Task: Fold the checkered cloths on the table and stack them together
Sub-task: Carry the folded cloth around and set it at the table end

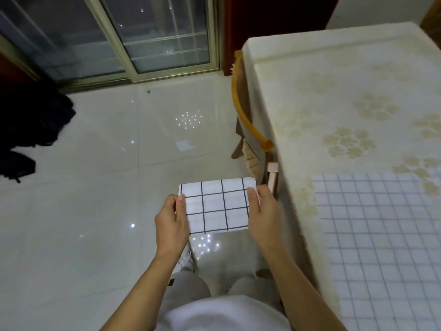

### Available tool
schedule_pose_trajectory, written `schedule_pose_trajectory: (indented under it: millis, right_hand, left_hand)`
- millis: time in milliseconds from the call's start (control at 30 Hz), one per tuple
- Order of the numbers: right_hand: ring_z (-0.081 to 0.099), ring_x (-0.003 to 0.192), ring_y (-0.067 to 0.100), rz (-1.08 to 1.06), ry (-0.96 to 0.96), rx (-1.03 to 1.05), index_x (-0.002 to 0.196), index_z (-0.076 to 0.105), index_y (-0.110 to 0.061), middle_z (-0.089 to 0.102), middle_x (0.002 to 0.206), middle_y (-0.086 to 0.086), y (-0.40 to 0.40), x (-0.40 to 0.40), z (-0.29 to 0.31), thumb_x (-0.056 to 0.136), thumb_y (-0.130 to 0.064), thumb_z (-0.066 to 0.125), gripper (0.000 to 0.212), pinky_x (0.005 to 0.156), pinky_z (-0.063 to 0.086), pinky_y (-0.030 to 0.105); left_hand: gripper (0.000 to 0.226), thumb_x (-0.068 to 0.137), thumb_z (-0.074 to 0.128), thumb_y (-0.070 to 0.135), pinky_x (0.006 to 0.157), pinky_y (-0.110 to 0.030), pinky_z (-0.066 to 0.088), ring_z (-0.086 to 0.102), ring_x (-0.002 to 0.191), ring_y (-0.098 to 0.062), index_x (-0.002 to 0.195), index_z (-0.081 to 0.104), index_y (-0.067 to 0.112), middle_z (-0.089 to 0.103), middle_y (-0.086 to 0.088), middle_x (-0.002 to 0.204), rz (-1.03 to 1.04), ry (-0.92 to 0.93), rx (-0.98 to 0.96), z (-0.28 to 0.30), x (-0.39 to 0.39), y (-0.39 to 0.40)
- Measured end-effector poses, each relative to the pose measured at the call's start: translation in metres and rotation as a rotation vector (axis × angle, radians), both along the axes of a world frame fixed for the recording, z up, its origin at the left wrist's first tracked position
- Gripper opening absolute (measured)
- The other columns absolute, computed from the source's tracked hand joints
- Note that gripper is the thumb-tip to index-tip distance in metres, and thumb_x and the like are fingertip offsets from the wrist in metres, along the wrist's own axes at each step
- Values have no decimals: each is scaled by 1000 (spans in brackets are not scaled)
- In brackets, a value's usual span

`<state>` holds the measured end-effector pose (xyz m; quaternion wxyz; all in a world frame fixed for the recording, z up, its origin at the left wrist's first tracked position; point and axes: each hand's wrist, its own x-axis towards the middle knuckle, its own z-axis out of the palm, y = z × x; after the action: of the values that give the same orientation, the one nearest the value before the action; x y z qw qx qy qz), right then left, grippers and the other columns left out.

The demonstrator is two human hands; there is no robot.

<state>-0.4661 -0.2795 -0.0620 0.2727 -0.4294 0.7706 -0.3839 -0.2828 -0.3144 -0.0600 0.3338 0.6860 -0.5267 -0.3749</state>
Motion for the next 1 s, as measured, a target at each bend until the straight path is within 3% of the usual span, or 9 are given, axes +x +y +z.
schedule_pose_trajectory:
  millis: [100,200,333,567,767,1000]
  right_hand:
    - [52,58,15,6,1,34,92,55,-17,61,70,5,-30,27,-6,104,-40,41,30,57,50,38]
    - [61,64,22,5,-3,9,86,53,-16,63,72,7,-63,56,-8,104,-37,43,29,57,49,31]
    - [58,67,20,8,-11,-17,84,54,-14,61,71,9,-115,98,-4,105,-30,45,28,54,45,27]
    - [56,63,12,20,-13,5,85,54,-14,59,70,-1,-190,158,-3,105,-29,45,27,54,41,18]
    - [53,56,5,59,-10,6,82,52,-17,56,65,-4,-247,172,-4,104,-31,46,28,50,39,18]
    - [61,68,1,94,-67,25,95,57,-17,60,77,-12,-335,173,-18,105,-30,45,20,55,46,12]
  left_hand:
    - [38,105,42,30,51,-20,33,35,54,-7,75,47,7,42,-1,62,7,25,0,0,29,-26]
    - [37,105,43,30,50,-21,32,34,52,-7,72,46,13,40,0,60,5,30,-4,1,59,-60]
    - [37,105,43,32,50,-26,33,32,51,-8,72,45,15,38,3,58,9,58,17,-1,101,-110]
    - [37,105,44,31,49,-24,32,32,50,-6,70,45,17,37,5,56,9,71,4,1,162,-187]
    - [37,104,44,34,51,-34,36,33,51,-10,70,45,19,37,7,56,48,83,24,-4,180,-235]
    - [38,104,44,33,52,-28,33,30,51,-7,69,42,18,35,8,56,89,71,21,-8,178,-318]
